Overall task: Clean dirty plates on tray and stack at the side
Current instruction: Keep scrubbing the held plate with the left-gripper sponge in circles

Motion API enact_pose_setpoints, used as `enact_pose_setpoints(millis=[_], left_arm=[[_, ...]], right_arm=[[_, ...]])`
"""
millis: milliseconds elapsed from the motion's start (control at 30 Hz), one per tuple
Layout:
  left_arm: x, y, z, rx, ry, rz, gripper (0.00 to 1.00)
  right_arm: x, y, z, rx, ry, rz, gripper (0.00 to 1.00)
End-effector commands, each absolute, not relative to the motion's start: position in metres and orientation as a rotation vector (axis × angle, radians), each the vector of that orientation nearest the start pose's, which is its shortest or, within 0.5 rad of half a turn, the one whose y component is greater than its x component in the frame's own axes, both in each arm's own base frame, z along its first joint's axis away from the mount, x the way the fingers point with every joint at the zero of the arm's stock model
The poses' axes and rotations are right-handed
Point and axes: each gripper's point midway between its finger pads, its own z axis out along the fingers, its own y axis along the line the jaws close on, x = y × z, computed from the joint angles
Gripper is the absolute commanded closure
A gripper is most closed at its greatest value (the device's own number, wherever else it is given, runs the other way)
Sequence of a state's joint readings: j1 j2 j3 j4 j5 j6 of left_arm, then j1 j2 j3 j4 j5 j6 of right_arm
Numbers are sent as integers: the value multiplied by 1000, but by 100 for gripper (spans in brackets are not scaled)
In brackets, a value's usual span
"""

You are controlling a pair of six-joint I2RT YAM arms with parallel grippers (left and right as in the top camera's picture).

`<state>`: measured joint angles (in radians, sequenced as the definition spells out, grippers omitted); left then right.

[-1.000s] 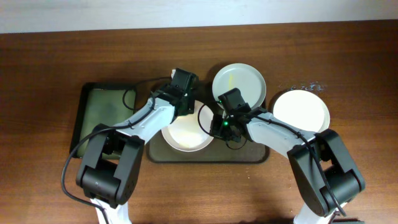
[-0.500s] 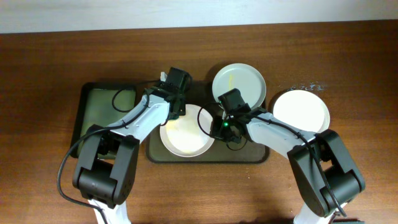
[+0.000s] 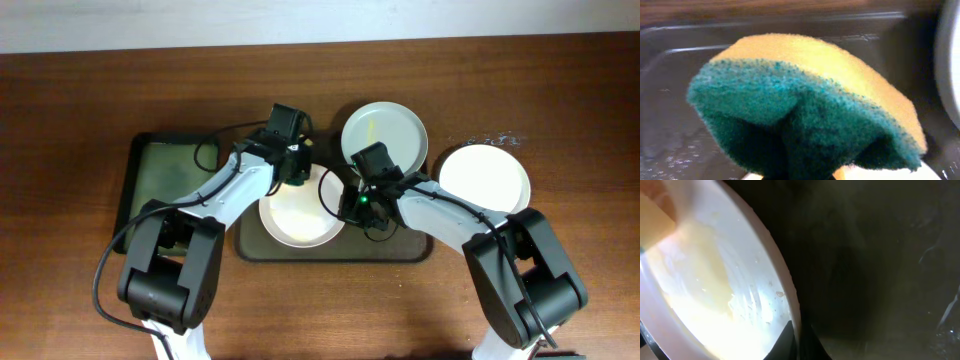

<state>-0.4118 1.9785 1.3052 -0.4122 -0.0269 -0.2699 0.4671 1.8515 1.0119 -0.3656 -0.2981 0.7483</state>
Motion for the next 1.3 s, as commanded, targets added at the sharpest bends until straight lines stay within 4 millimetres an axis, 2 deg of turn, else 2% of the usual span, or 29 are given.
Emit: enact_pose_setpoints(millis=[0, 133, 267, 300, 367, 433, 600, 700, 800, 933, 1100, 1200, 1267], left_arm=[[413, -204, 40, 392, 2696, -321, 100], [389, -185, 28, 367, 2834, -307, 100], [391, -172, 25, 330, 2849, -302, 100], [389, -174, 25, 370, 2852, -322, 100], [371, -188, 22, 524, 2874, -451, 100], [355, -192, 19, 587, 2914, -524, 100], [319, -179, 14, 614, 3074, -515, 100], [316, -182, 15, 612, 3081, -552, 100], [328, -196, 19, 618, 2998, -642, 100], [356, -206, 23, 612, 2873, -638, 100], [397, -200, 11, 605, 2752, -416, 100], [418, -199, 3, 590, 2692, -340, 100], [431, -182, 1, 485, 2687, -196, 100]], right_arm=[[317, 211, -10, 332, 2950, 621, 96], [321, 207, -8, 330, 2947, 673, 96], [322, 207, -10, 308, 2951, 702, 96], [321, 208, -11, 308, 2956, 709, 96], [320, 208, -13, 310, 2963, 709, 96], [320, 208, -13, 310, 2963, 709, 96], [321, 209, -13, 309, 2959, 711, 96], [321, 209, -13, 309, 2959, 712, 96], [321, 209, -13, 308, 2956, 714, 96], [321, 209, -13, 308, 2957, 713, 96], [321, 209, -13, 308, 2957, 713, 96], [321, 209, -13, 308, 2958, 712, 96], [321, 209, -13, 309, 2960, 711, 96]])
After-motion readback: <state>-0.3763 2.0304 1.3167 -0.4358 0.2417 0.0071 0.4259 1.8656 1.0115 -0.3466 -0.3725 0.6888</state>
